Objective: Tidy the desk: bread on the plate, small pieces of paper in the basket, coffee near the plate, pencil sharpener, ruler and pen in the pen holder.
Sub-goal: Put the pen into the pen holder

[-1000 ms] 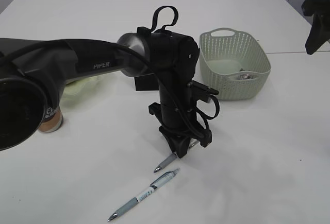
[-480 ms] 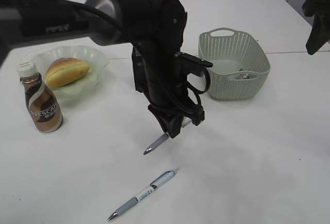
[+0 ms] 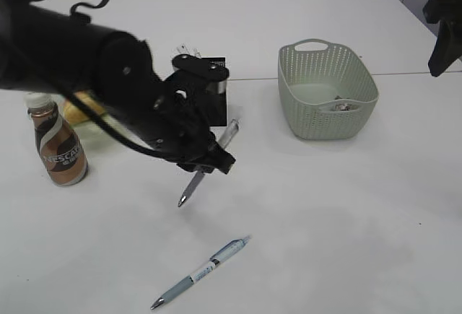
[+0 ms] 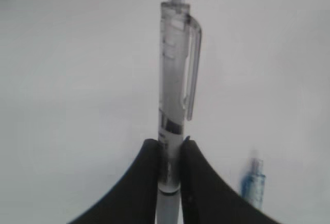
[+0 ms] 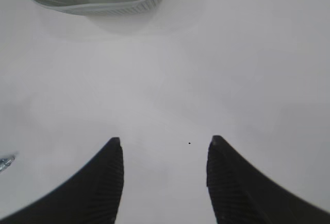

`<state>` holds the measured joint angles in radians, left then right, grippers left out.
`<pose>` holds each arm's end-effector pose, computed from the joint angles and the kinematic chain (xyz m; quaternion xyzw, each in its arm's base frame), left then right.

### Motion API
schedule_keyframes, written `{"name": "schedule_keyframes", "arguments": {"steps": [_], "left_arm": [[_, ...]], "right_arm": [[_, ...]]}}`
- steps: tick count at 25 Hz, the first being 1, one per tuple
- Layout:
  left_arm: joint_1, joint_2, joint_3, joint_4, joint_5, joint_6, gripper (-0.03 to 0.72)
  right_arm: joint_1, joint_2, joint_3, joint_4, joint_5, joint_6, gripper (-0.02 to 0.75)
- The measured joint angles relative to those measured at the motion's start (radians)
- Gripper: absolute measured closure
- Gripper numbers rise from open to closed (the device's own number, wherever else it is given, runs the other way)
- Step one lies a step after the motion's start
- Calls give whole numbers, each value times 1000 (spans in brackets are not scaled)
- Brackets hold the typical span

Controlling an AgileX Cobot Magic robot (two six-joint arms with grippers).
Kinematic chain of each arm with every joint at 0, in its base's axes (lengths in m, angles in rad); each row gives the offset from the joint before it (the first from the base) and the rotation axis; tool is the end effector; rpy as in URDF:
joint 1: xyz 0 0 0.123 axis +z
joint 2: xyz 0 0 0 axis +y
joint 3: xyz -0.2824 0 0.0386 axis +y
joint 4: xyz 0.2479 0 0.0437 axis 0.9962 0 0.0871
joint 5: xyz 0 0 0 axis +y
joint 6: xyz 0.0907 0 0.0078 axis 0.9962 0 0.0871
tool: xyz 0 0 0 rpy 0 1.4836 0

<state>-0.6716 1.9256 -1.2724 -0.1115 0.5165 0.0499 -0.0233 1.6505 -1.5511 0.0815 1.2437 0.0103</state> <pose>0.3104 -0.2531 0.1782 0.3042 0.9207 -0.1104 0.2180 0.3401 -0.0009 0.3340 0.0235 0.9866 0.0391 0.1569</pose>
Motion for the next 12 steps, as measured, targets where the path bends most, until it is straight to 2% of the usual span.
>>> {"name": "schedule_keyframes", "arguments": {"steps": [1,5,12], "left_arm": [[11,-30,71,0,-111,0,624],[30,-84,222,0,-466,0,625],[36,-86,253,-29,-969,0,625]], "right_arm": [[0,0,0,0,0,0,353],[0,0,0,0,0,0,353],[0,0,0,0,0,0,353]]}}
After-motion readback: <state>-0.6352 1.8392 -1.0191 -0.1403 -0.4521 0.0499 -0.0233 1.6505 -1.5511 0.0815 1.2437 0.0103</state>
